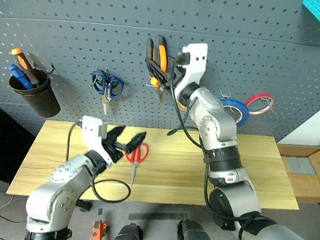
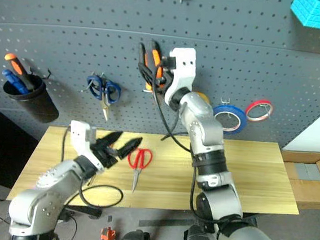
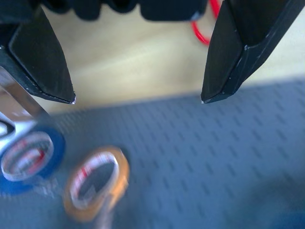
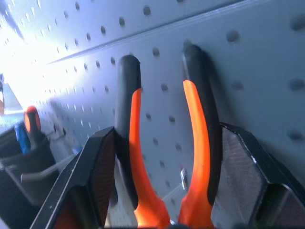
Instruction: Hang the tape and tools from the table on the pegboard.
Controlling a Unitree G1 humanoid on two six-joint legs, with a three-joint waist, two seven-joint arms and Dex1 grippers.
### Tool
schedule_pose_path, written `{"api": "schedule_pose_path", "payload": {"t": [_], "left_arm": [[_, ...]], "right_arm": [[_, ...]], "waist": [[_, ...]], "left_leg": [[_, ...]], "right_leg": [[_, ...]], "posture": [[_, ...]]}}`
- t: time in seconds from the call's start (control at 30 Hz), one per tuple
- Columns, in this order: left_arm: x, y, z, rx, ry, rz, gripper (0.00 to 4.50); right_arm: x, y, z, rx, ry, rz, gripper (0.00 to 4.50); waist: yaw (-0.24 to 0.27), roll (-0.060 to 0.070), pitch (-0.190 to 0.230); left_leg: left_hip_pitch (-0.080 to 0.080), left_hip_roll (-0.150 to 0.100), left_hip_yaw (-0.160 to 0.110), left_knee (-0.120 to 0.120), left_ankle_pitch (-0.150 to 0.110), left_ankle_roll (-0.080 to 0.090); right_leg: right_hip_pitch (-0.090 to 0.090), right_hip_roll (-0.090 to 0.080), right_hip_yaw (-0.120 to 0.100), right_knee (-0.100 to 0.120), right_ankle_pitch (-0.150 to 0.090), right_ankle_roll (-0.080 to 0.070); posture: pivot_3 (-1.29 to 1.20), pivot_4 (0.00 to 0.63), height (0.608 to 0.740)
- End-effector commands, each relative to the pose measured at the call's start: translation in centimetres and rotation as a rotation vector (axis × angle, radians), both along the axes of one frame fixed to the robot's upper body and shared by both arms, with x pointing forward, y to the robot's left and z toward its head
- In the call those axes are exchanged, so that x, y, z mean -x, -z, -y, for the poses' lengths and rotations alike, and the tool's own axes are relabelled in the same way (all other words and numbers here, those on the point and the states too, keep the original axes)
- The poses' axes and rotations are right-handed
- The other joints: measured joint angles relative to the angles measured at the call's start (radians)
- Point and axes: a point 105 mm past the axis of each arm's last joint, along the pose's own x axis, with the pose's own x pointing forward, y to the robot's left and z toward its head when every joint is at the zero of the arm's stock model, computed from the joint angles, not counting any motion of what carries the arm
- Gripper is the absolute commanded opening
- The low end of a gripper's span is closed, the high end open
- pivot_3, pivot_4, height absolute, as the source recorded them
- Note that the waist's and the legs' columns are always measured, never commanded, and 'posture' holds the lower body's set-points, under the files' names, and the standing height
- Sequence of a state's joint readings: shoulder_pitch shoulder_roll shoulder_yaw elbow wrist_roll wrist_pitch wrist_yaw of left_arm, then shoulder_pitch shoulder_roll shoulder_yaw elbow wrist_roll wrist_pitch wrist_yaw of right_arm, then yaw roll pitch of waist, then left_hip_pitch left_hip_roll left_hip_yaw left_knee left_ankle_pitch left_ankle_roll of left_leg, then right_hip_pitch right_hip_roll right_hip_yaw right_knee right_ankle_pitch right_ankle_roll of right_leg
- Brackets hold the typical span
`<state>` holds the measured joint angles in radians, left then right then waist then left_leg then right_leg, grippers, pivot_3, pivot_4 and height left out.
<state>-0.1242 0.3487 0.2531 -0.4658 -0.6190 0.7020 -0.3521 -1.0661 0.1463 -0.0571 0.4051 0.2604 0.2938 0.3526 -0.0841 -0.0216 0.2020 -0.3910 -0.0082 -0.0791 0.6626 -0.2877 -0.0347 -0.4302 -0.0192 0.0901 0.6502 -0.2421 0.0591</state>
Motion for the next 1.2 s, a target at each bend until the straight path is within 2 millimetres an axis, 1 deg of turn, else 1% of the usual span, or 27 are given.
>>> {"api": "schedule_pose_path", "payload": {"t": [0.03,0.13,0.23,0.3,0.4,0.47,0.53,0.57,0.6,0.67,0.77,0.93,1.03,1.13,1.17,1.2], "left_arm": [[-0.7,-1.9,-1.2,0.006,-0.041,0.07,4.5],[-1.3,-1.7,-1.7,-0.015,-0.048,0.063,4.5],[-1.4,-1.4,-1.9,-0.032,-0.042,0.056,4.5],[-1.3,-1.4,-1.9,-0.033,-0.04,0.056,4.5],[-1.1,-1.4,-2.0,-0.031,-0.04,0.055,4.5],[-1.1,-1.2,-2.1,-0.029,-0.045,0.048,4.5],[-1.1,-0.8,-2.1,-0.033,-0.045,0.036,4.5],[-1.1,-0.8,-2.0,-0.032,-0.044,0.035,4.5],[-1.0,-0.8,-2.0,-0.027,-0.043,0.035,4.5],[-1.1,-0.9,-2.1,-0.023,-0.042,0.036,4.5],[-1.1,-0.9,-2.1,-0.023,-0.039,0.036,4.5],[-1.4,-0.8,-1.6,-0.016,-0.031,0.038,4.5],[-1.6,-0.8,-1.3,-0.011,-0.025,0.04,4.5],[-2.0,-0.8,-1.0,-0.006,-0.022,0.046,4.5],[-2.1,-0.8,-0.9,-0.001,-0.021,0.049,4.5],[-2.2,-0.9,-0.9,0.005,-0.02,0.052,4.5]], "right_arm": [[1.1,-5.2,-1.2,-0.144,-0.024,0.151,2.73],[0.9,-6.2,-2.0,-0.173,-0.034,0.174,2.73],[0.6,-7.4,-2.3,-0.186,-0.005,0.23,2.73],[0.4,-7.5,-2.2,-0.197,0.019,0.242,2.73],[0.0,-7.0,-2.0,-0.188,0.077,0.278,2.73],[-0.4,-5.3,-1.4,-0.181,0.161,0.31,2.73],[-0.9,-2.1,-1.7,-0.125,0.21,0.283,2.73],[-1.0,-1.1,-1.9,-0.114,0.215,0.261,2.73],[-1.0,-0.2,-2.3,-0.104,0.208,0.241,2.73],[-0.8,1.0,-2.9,-0.08,0.201,0.228,2.73],[-0.7,2.3,-3.1,-0.044,0.206,0.221,2.73],[-1.0,3.4,-2.9,0.022,0.209,0.21,2.73],[-1.5,5.0,-3.0,0.1,0.204,0.154,2.73],[-1.6,5.7,-2.3,0.135,0.197,0.155,2.73],[-1.7,5.9,-1.7,0.145,0.194,0.165,3.44],[-1.8,5.9,-0.8,0.161,0.2,0.178,3.65]], "waist": [[0.001,0.0,0.0],[0.002,0.0,0.0],[0.006,0.0,0.0],[0.009,0.0,0.001],[0.02,0.0,0.001],[0.028,0.0,0.001],[0.036,-0.001,0.0],[0.039,-0.001,0.0],[0.044,-0.001,0.0],[0.05,-0.001,0.0],[0.052,-0.001,0.0],[0.051,0.0,0.0],[0.051,-0.001,0.0],[0.051,-0.001,0.0],[0.051,-0.001,-0.001],[0.051,-0.002,-0.002]], "left_leg": [[0.0,0.0,0.001,0.0,0.0,0.0],[0.001,-0.001,0.001,0.001,0.0,0.0],[0.003,-0.001,0.001,0.001,0.003,-0.003],[0.005,0.0,0.001,0.001,0.006,-0.003],[0.009,0.001,0.0,0.001,0.008,-0.004],[0.012,0.001,0.0,0.001,0.008,-0.004],[0.011,0.001,-0.002,0.001,0.008,-0.004],[0.011,0.001,-0.003,0.001,0.008,-0.004],[0.011,0.001,-0.003,0.001,0.008,-0.004],[0.01,0.001,-0.004,0.0,0.008,-0.005],[0.01,0.002,-0.006,0.0,0.009,-0.007],[0.01,0.001,-0.007,0.0,0.01,-0.008],[0.01,0.001,-0.008,-0.001,0.01,-0.008],[0.011,0.001,-0.008,-0.001,0.01,-0.008],[0.011,0.001,-0.008,-0.001,0.01,-0.008],[0.011,0.001,-0.008,-0.001,0.01,-0.008]], "right_leg": [[-0.001,0.0,0.0,0.001,0.0,0.0],[-0.002,0.0,-0.001,0.007,0.0,-0.001],[-0.002,0.001,-0.002,0.012,0.002,-0.003],[-0.002,0.002,-0.004,0.013,0.003,-0.005],[0.003,0.005,-0.006,0.013,0.004,-0.007],[0.006,0.006,-0.008,0.013,0.005,-0.008],[0.006,0.006,-0.011,0.013,0.005,-0.008],[0.007,0.006,-0.012,0.013,0.004,-0.009],[0.007,0.005,-0.013,0.013,0.004,-0.009],[0.007,0.004,-0.015,0.013,0.004,-0.01],[0.007,0.004,-0.016,0.013,0.004,-0.01],[0.007,0.005,-0.018,0.013,0.004,-0.011],[0.007,0.005,-0.019,0.013,0.003,-0.012],[0.007,0.005,-0.019,0.013,0.003,-0.012],[0.008,0.005,-0.019,0.013,0.003,-0.012],[0.008,0.005,-0.019,0.013,0.003,-0.012]], "posture": [[0.04,0.153,0.74],[0.06,0.157,0.74],[0.08,0.163,0.74],[0.08,0.167,0.74],[0.09,0.169,0.74],[0.09,0.169,0.74],[0.09,0.17,0.74],[0.09,0.169,0.74],[0.09,0.166,0.74],[0.09,0.166,0.74],[0.08,0.168,0.74],[0.06,0.16,0.74],[0.06,0.153,0.74],[0.05,0.147,0.74],[0.04,0.145,0.74],[0.04,0.142,0.74]]}}
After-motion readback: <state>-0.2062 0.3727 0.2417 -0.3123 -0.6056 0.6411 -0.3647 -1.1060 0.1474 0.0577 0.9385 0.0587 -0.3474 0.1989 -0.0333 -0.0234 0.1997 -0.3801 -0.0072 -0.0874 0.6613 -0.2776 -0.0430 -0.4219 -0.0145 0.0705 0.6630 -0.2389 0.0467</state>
